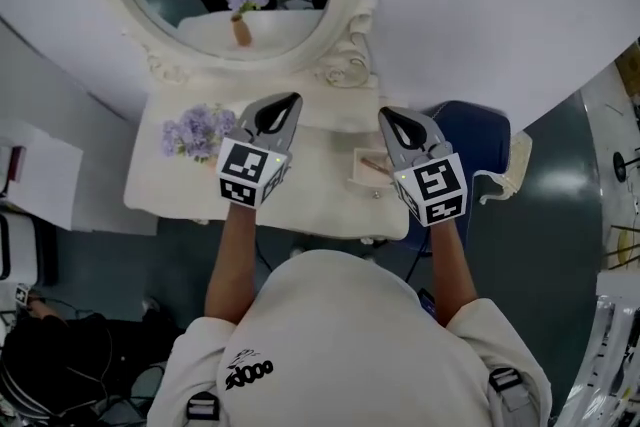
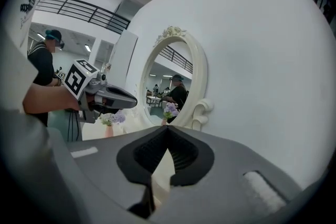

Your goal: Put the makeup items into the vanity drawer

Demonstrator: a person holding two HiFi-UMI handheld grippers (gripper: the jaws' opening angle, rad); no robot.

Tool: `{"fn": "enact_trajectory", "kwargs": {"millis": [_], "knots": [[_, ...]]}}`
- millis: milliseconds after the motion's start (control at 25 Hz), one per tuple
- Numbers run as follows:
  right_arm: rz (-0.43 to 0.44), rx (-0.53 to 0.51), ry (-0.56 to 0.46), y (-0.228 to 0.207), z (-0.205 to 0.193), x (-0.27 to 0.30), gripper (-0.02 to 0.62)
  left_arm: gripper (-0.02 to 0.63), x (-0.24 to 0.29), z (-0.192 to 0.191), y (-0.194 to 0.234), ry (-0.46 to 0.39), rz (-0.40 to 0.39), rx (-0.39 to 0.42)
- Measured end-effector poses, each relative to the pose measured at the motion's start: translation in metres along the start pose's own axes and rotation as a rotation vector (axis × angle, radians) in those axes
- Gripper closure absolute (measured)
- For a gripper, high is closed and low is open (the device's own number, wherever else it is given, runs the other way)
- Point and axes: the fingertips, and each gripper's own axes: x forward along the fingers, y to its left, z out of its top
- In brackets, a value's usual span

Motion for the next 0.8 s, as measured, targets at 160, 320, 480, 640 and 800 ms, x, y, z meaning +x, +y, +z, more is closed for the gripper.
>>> {"fn": "enact_trajectory", "kwargs": {"millis": [160,320,480,640,800], "knots": [[0.025,-0.013,-0.043,0.008,0.022,0.005,0.592,0.589,-0.015,0.022,0.001,-0.056,0.015,0.030],[0.038,-0.030,-0.049,0.015,0.029,0.009,0.592,0.589,-0.024,0.031,0.003,-0.085,0.030,0.040],[0.035,-0.034,-0.063,0.013,0.033,-0.002,0.594,0.589,-0.028,0.035,-0.007,-0.088,0.038,0.036],[0.015,-0.028,-0.083,0.010,0.037,-0.020,0.594,0.589,-0.036,0.040,-0.020,-0.094,0.046,0.023],[0.007,-0.017,-0.096,0.013,0.041,-0.009,0.594,0.589,-0.040,0.036,-0.005,-0.096,0.059,0.013]]}}
